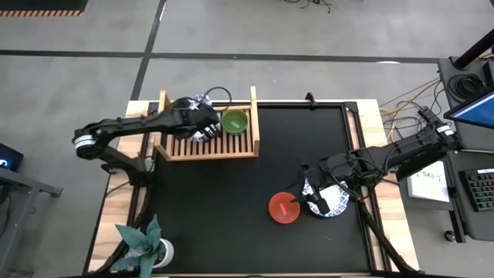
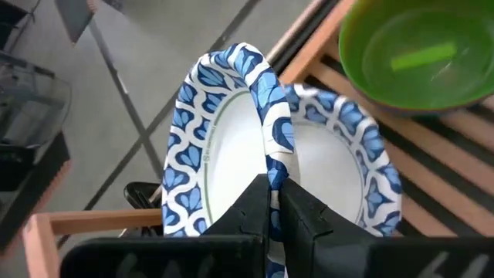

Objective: Place and stack bowls onto a shelf
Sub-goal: Stack the top white patterned bowl on top of the other white patterned bowl on the shelf, then stack the orange bowl on top of the green bowl on the shelf

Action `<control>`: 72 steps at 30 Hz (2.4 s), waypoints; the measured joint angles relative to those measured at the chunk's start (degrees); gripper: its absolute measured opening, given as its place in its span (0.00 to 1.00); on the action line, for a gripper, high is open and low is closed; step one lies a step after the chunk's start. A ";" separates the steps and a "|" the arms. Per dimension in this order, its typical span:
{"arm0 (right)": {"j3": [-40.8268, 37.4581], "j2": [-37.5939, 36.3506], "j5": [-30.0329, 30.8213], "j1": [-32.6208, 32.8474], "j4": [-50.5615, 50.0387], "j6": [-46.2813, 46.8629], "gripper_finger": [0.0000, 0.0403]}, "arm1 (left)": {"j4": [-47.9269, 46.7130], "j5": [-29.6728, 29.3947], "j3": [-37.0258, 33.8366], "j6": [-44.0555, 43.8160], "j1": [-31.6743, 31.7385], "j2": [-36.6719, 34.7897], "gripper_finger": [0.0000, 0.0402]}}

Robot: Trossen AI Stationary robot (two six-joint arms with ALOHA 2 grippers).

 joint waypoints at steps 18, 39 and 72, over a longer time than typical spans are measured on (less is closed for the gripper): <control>-0.02 -0.15 1.27 0.00 -0.46 2.43 0.52 | -0.97 -0.33 1.99 0.01 -0.24 12.36 0.24; -1.36 -0.15 1.27 2.74 -3.18 5.19 0.52 | -9.77 16.44 14.00 -8.36 -19.62 9.37 0.38; -6.78 -15.60 1.37 4.39 -4.48 -6.73 0.52 | 46.87 23.12 9.44 -15.41 -37.87 19.02 0.29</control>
